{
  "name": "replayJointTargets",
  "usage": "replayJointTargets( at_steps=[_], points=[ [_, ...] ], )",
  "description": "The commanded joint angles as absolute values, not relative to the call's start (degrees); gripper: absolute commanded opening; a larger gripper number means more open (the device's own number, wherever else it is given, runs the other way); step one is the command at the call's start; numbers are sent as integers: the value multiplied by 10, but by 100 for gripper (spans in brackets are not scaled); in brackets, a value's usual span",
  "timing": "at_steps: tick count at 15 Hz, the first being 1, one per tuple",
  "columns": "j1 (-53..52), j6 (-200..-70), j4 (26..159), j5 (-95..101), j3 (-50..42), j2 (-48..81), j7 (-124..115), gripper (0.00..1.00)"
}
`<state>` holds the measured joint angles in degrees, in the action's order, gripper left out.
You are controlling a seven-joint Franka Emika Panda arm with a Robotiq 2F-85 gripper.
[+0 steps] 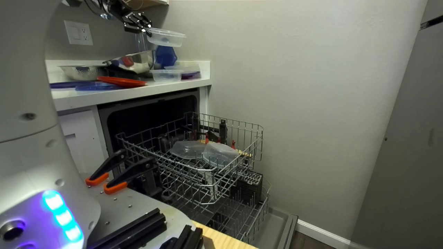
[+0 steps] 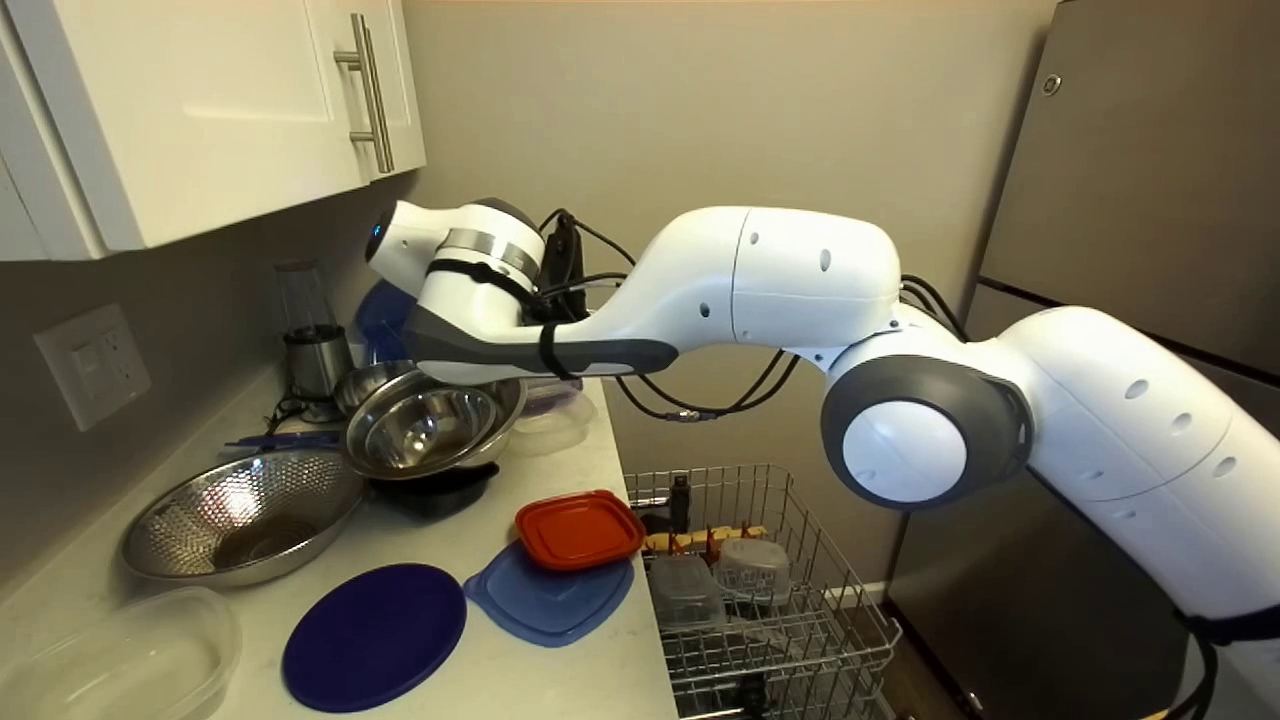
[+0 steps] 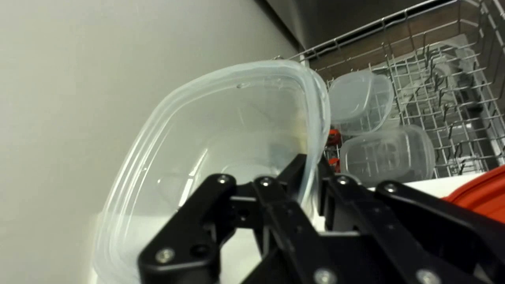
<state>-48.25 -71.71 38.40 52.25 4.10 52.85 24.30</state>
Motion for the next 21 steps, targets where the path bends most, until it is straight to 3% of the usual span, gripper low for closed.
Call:
replayJointTargets(
  at_steps=[1, 8, 21],
  points=[
    [-475, -775, 373, 514, 51, 524, 212, 2],
    [-453, -810, 394, 471, 60, 506, 53, 2],
    [-377, -634, 384, 256, 86, 490, -224, 2]
  ],
)
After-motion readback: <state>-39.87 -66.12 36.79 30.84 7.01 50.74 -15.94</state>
